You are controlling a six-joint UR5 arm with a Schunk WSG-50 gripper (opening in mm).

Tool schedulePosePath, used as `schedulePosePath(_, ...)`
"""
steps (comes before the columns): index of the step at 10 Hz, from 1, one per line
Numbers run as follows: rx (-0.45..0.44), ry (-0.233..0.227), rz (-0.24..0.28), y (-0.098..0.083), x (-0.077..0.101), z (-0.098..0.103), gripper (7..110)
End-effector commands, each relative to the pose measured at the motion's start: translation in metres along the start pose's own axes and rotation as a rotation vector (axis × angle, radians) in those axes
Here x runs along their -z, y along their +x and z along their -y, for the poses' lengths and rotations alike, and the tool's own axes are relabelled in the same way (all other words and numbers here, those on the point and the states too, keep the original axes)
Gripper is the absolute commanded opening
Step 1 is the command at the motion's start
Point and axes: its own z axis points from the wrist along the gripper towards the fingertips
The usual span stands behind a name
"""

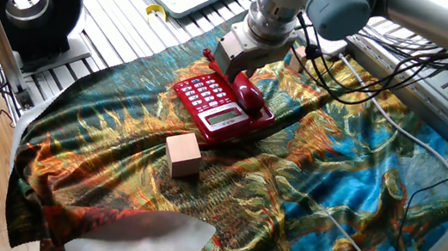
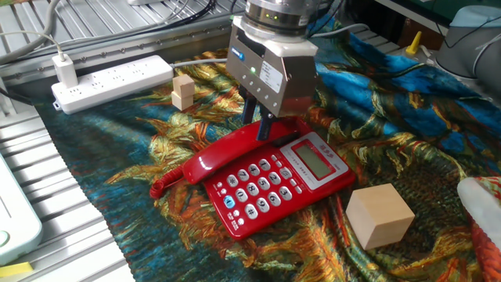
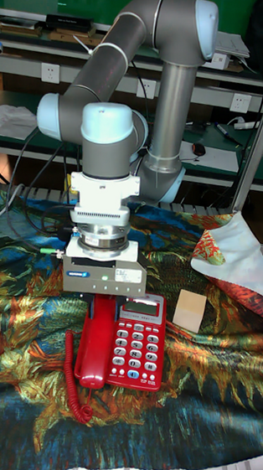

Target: Place the handset of the telephone on the corresponding phone cradle

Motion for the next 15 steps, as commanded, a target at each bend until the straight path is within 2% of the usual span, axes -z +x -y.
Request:
schedulePosePath(1, 0.027, -0.044, 0.030, -0.005, 0.001, -0.004, 66)
schedulePosePath(4, 0.032, -0.031, 0.037, 0.004, -0.015, 0.002, 66)
schedulePosePath(5, 0.028, -0.028, 0.035, 0.005, -0.021, 0.004, 88)
schedulePosePath(8, 0.029, -0.018, 0.044, 0.007, -0.026, 0.009, 88)
schedulePosePath(9, 0.016, -0.004, 0.040, 0.009, -0.028, 0.014, 66)
schedulePosePath(11, -0.066, 0.025, 0.009, 0.019, -0.032, 0.018, 66)
schedulePosePath(13, -0.127, 0.074, -0.028, 0.027, -0.028, 0.025, 66)
schedulePosePath(15, -0.186, 0.045, -0.069, 0.036, -0.026, 0.017, 66)
